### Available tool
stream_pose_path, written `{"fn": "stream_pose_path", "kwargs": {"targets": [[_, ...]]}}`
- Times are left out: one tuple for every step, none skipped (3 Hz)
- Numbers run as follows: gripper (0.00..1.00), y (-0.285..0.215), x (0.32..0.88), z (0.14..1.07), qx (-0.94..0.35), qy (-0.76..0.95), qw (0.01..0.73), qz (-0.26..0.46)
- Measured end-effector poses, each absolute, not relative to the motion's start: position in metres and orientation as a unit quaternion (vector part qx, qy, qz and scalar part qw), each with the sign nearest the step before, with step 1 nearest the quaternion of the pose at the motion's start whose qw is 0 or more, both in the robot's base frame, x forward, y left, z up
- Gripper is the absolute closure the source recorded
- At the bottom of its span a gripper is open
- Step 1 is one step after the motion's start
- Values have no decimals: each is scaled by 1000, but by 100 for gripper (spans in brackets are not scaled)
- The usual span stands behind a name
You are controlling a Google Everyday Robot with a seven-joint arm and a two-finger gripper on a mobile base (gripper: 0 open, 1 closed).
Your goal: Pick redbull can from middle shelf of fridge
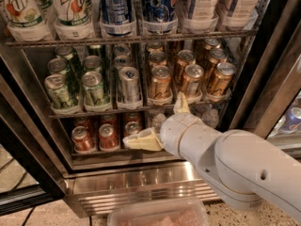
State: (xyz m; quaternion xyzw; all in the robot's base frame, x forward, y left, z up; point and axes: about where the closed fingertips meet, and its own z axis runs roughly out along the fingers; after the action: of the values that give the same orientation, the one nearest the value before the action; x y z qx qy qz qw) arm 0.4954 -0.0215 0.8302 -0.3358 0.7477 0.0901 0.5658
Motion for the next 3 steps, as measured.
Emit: {"fn": "stream_pose_path", "kwargs": {"targets": [[19,-10,508,833,-333,726,594,94],[33,3,518,832,-318,707,624,101],[41,13,524,831,-306,693,645,102]]}}
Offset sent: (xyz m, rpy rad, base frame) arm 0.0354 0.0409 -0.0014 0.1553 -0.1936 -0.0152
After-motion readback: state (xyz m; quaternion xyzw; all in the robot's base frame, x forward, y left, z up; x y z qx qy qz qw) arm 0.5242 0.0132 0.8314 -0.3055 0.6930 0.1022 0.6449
